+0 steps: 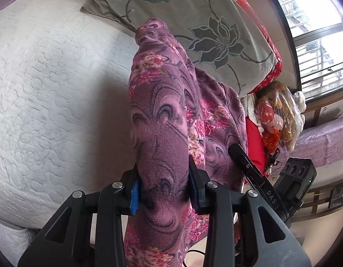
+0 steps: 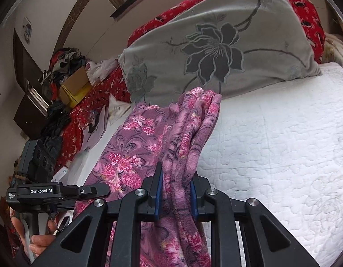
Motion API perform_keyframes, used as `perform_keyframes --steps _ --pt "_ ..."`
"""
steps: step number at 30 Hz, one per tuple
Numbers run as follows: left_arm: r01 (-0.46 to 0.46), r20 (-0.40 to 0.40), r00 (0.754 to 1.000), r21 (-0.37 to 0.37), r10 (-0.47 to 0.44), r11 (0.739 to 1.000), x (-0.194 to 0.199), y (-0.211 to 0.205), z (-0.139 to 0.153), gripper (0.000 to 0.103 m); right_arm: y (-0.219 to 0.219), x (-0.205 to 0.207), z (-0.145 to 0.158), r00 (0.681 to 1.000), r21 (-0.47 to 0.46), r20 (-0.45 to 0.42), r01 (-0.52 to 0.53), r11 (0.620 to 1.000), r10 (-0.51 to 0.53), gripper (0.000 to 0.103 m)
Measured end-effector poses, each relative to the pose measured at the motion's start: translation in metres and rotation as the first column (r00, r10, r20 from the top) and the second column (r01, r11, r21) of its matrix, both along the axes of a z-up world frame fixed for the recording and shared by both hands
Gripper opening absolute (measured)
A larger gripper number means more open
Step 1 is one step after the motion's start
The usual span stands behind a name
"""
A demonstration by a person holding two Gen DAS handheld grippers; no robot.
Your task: Fold small clothes
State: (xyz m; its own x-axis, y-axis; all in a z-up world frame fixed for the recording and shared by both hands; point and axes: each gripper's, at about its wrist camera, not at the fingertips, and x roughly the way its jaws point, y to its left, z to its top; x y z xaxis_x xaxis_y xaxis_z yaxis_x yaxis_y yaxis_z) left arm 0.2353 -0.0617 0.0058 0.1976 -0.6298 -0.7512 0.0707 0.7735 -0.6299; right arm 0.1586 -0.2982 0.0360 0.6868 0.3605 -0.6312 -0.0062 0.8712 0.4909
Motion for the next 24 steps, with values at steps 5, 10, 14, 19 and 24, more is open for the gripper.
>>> perform_keyframes --steps 5,10,14,19,24 --pt "0.009 -0.024 1.0 0.019 -0.008 1.0 0.008 -0.005 -0.021 0.033 -0.001 0.009 -0.021 0.999 0.005 -0.043 0.004 1.0 -0.004 0.02" --pt "0.037 -0.045 0.998 0.065 -0.034 0.997 0.014 -0.018 -0.045 0.033 -0.008 0.015 -0.047 0.995 0.01 -0.099 0.017 1.0 -0.016 0.02" --pt "0.029 -0.08 0.997 0.083 -0.022 0.996 0.015 -0.014 -0.066 0.052 -0.019 0.02 -0.078 0.981 -0.003 -0.192 0.043 0.999 -0.043 0.021" --pt "-0.019 -0.086 0.996 0.001 0.019 1.0 0.011 0.022 -0.066 0.059 -0.041 0.015 -0.092 0.966 0.053 -0.243 0.098 0.994 -0.082 0.036" --pt "-0.01 0.088 0.996 0.04 0.006 0.999 0.028 0.007 -0.019 0.056 -0.038 0.029 -0.055 0.986 -0.051 -0.124 0.107 0.993 -0.112 0.038"
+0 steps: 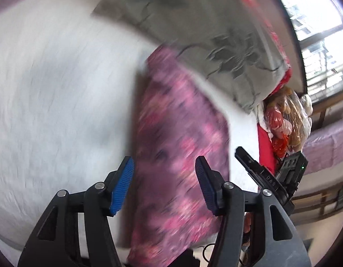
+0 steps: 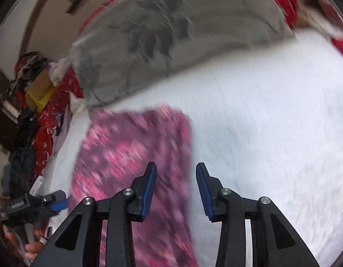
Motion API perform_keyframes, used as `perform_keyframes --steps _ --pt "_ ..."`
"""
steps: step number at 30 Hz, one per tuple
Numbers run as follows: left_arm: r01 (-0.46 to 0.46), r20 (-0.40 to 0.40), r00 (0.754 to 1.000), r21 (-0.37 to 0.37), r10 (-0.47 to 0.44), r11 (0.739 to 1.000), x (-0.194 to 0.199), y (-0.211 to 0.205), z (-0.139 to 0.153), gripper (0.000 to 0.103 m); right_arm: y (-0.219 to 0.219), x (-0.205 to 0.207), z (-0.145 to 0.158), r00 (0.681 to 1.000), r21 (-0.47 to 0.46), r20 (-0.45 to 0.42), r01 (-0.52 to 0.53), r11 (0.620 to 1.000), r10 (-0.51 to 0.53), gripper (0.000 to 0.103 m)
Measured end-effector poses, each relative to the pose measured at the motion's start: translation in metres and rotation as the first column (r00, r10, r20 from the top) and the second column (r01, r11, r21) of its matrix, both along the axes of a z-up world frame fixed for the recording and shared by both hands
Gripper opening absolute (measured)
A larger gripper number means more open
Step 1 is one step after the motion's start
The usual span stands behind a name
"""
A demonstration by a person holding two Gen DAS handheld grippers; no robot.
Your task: Fold small clothes
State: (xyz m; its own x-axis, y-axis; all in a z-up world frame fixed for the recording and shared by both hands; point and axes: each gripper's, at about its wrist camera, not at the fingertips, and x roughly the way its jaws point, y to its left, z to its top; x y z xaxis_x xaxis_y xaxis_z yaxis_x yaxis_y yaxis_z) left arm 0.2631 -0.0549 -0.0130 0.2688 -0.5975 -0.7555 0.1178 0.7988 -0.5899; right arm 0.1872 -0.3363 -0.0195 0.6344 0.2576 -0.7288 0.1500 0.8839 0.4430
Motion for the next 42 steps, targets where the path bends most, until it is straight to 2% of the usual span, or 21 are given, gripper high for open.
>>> perform_keyframes --steps 2,5,7,9,10,11,12,13,16,20,22,25,27,29,31,32,34,37,39,41,42 --pt "0.029 0.076 0.997 0.067 -0.034 0.997 0.013 -0.024 0.015 0.057 0.013 0.015 0.01 0.998 -0.049 0.043 -0.051 0.998 0.053 0.036" --pt "0.052 0.144 0.986 0.19 -0.081 0.98 0.033 -0.055 0.015 0.057 0.031 0.037 0.014 0.991 -0.113 0.077 -0.097 0.989 0.106 0.03" --pt "0.057 0.148 0.984 0.264 -0.099 0.963 0.048 -0.07 0.002 0.057 0.036 0.048 0.01 0.99 -0.139 0.079 -0.107 0.984 0.119 0.027" --pt "0.038 0.155 0.983 0.373 -0.103 0.927 0.065 -0.083 -0.018 0.057 0.036 0.062 -0.003 0.992 -0.17 0.058 -0.099 0.981 0.11 0.021" --pt "0.041 0.139 0.985 0.413 -0.107 0.91 0.073 -0.086 -0.031 0.057 0.034 0.069 -0.013 0.995 -0.183 0.028 -0.086 0.979 0.092 0.017" --pt "0.056 0.102 0.989 0.424 -0.109 0.904 0.08 -0.087 -0.045 0.062 0.032 0.075 -0.022 0.997 -0.186 -0.001 -0.077 0.979 0.078 0.01" --pt "0.054 0.082 0.992 0.413 -0.096 0.909 0.085 -0.085 -0.053 0.066 0.028 0.077 -0.032 0.997 -0.167 -0.004 -0.071 0.983 0.072 0.01" --pt "0.035 0.083 0.994 0.375 -0.072 0.926 0.09 -0.081 -0.056 0.069 0.025 0.076 -0.034 0.998 -0.152 0.024 -0.061 0.987 0.065 0.009" --pt "0.02 0.053 0.998 0.32 -0.039 0.947 0.101 -0.072 -0.057 0.07 0.021 0.08 -0.036 0.998 -0.137 0.02 -0.061 0.989 0.064 0.008" --pt "0.021 0.031 0.999 0.277 -0.031 0.961 0.093 -0.054 -0.038 0.066 0.021 0.08 -0.021 0.997 -0.154 -0.011 -0.077 0.985 0.076 0.008" --pt "0.024 0.066 0.997 0.219 -0.04 0.975 0.069 -0.033 -0.019 0.066 0.02 0.068 -0.005 0.996 -0.137 0.016 -0.088 0.987 0.091 0.016" --pt "0.015 0.126 0.991 0.242 -0.047 0.97 0.032 -0.017 -0.01 0.066 0.028 0.039 0.009 0.977 -0.118 0.066 -0.194 0.974 0.203 0.016" --pt "0.018 0.091 0.995 0.275 -0.044 0.961 0.017 -0.016 -0.028 0.067 0.036 0.026 0.002 0.969 -0.146 0.043 -0.236 0.961 0.244 0.016" --pt "0.031 0.036 0.998 0.262 -0.042 0.964 0.014 -0.017 -0.047 0.071 0.044 0.024 -0.027 0.967 -0.221 -0.071 -0.256 0.941 0.246 0.015" --pt "0.003 0.01 1.0 0.237 -0.006 0.971 0.016 -0.01 -0.044 0.071 0.047 0.021 -0.027 0.969 -0.253 -0.045 -0.246 0.936 0.243 0.015" --pt "-0.001 0.002 1.0 0.236 0.0 0.972 0.014 -0.005 -0.034 0.07 0.048 0.022 -0.022 0.971 -0.253 -0.066 -0.238 0.938 0.229 0.016" --pt "0.007 0.041 0.999 0.251 -0.017 0.968 0.002 0.0 -0.02 0.07 0.046 0.015 -0.006 0.975 -0.214 -0.072 -0.22 0.952 0.209 0.019" --pt "0.023 0.108 0.992 0.308 -0.059 0.951 -0.028 -0.001 -0.015 0.071 0.043 -0.01 0.008 0.966 -0.136 -0.015 -0.257 0.957 0.258 0.024" --pt "0.058 0.065 0.994 0.335 -0.084 0.94 -0.038 -0.007 -0.033 0.073 0.044 -0.025 -0.003 0.96 -0.109 -0.032 -0.28 0.954 0.278 0.033" --pt "0.045 0.034 0.998 0.316 -0.058 0.948 -0.039 0.0 -0.043 0.076 0.052 -0.03 -0.03 0.95 -0.173 -0.147 -0.298 0.939 0.275 0.032" --pt "0.03 0.014 0.999 0.294 -0.036 0.955 -0.037 0.004 -0.039 0.076 0.053 -0.035 -0.029 0.956 -0.189 -0.111 -0.288 0.939 0.271 0.032"
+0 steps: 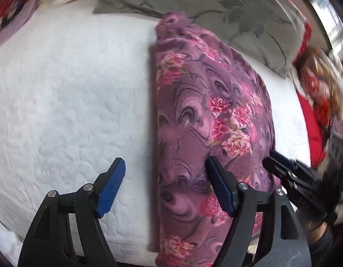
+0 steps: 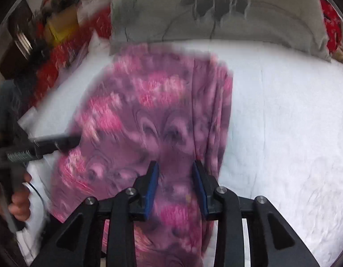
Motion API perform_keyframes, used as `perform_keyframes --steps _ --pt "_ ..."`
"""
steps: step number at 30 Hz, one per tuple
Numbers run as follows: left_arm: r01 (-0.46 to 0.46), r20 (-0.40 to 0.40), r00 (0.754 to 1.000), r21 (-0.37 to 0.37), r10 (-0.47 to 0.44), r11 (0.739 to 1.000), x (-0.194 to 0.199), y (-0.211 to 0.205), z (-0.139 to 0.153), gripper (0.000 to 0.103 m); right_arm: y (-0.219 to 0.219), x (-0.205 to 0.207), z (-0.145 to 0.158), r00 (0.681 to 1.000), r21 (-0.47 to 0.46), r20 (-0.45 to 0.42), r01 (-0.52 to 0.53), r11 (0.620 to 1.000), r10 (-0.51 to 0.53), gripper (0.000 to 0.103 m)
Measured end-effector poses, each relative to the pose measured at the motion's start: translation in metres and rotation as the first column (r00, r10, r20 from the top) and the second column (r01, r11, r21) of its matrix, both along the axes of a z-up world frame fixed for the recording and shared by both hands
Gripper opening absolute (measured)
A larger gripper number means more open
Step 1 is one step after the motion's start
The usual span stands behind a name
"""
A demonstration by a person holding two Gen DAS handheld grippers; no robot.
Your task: Fold small clothes
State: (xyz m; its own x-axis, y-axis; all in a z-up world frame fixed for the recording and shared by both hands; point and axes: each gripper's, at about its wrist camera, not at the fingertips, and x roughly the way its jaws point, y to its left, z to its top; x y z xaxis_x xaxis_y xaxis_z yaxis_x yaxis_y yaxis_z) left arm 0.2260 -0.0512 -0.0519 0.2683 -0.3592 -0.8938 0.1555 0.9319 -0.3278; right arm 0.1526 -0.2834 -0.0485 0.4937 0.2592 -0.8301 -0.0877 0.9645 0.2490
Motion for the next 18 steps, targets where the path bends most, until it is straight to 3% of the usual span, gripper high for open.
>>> perform_keyframes --steps 2,3,6,7,9,10,13,14,16,18 --pt "-0.012 -0.023 1.0 -0.022 0.011 1.0 -0.006 0.009 0.01 0.075 0.001 -0.005 0.011 0.999 -0.024 -0.012 0.035 0.999 -0.035 0.031" --pt "-0.001 -0.007 1.0 -0.012 0.001 1.0 -0.013 0.012 0.017 0.075 0.001 -0.009 0.016 0.999 -0.019 -0.006 0.047 0.999 -0.047 0.035" --pt "0.047 0.053 0.997 0.073 -0.051 0.996 -0.04 0.011 0.018 0.076 -0.001 -0.034 0.025 0.999 0.027 0.035 0.02 0.999 -0.021 0.033" --pt "0.063 0.042 0.997 0.096 -0.067 0.993 -0.045 0.01 0.012 0.076 0.0 -0.039 0.019 0.999 0.012 0.028 0.019 1.0 -0.019 0.034" --pt "0.11 -0.022 0.994 0.162 -0.108 0.981 -0.052 0.002 -0.009 0.078 0.001 -0.042 -0.008 0.997 -0.072 -0.07 0.02 0.997 -0.025 0.04" --pt "0.108 -0.012 0.994 0.178 -0.107 0.978 -0.057 0.002 -0.008 0.078 0.001 -0.041 -0.014 0.995 -0.085 -0.092 0.024 0.996 -0.031 0.042" --pt "0.135 0.036 0.989 0.187 -0.144 0.973 -0.075 0.0 0.005 0.077 -0.006 -0.059 -0.002 0.994 -0.065 -0.055 0.089 0.994 -0.093 0.043" --pt "0.151 0.055 0.984 0.224 -0.167 0.963 -0.083 -0.002 0.006 0.077 -0.006 -0.067 0.002 0.995 -0.066 -0.037 0.089 0.994 -0.091 0.046" --pt "0.157 0.062 0.982 0.276 -0.18 0.948 -0.091 -0.004 0.003 0.077 -0.005 -0.077 -0.005 0.995 -0.13 -0.044 0.087 0.988 -0.093 0.046" --pt "0.149 0.046 0.985 0.282 -0.169 0.948 -0.102 -0.002 0.003 0.077 -0.006 -0.08 -0.016 0.993 -0.183 -0.076 0.078 0.98 -0.093 0.048"
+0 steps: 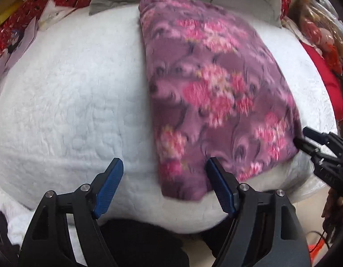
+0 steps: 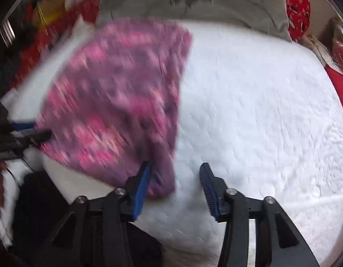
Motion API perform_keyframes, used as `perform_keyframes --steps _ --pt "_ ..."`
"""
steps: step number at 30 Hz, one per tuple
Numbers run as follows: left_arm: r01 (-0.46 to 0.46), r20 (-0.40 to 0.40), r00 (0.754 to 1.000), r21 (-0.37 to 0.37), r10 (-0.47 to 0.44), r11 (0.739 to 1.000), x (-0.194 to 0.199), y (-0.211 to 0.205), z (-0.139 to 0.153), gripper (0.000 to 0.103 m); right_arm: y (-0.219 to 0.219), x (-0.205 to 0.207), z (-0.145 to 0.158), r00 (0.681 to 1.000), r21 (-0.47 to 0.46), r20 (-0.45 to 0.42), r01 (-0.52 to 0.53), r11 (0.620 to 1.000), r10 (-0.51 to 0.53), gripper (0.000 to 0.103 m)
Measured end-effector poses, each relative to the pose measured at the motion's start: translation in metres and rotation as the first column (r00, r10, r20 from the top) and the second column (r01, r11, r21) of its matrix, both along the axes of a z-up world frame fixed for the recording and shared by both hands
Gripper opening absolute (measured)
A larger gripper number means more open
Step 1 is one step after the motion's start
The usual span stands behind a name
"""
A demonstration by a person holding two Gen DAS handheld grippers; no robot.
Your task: Fold small clothes
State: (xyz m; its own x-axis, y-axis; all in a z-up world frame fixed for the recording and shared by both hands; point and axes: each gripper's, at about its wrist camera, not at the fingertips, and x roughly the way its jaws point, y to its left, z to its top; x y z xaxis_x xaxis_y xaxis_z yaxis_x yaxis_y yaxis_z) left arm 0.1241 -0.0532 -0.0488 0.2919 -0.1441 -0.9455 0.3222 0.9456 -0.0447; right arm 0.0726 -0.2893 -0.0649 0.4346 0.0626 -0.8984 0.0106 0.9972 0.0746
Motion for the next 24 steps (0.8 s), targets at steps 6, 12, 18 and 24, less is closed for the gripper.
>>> perform_keyframes --steps 6,12,18,24 --pt "-0.01 0.126 0.992 0.03 0.006 0.999 -0.044 0.012 0.026 0.077 -0.005 -0.026 0.03 0.994 -0.076 0.033 0.103 0.992 -0.101 0.064" --pt "-0.021 0.213 0.977 0.108 -0.002 0.994 -0.073 0.018 0.032 0.077 0.004 -0.059 0.048 0.985 -0.06 0.077 0.16 0.985 -0.155 0.092" --pt "-0.026 0.264 0.964 0.093 0.0 0.995 -0.079 0.007 0.04 0.077 0.024 -0.086 0.058 0.98 -0.15 0.144 0.155 0.976 -0.134 0.093" --pt "-0.025 0.292 0.956 0.052 0.009 0.998 -0.082 0.003 0.045 0.078 0.032 -0.1 0.073 0.961 -0.177 0.237 0.19 0.966 -0.146 0.099"
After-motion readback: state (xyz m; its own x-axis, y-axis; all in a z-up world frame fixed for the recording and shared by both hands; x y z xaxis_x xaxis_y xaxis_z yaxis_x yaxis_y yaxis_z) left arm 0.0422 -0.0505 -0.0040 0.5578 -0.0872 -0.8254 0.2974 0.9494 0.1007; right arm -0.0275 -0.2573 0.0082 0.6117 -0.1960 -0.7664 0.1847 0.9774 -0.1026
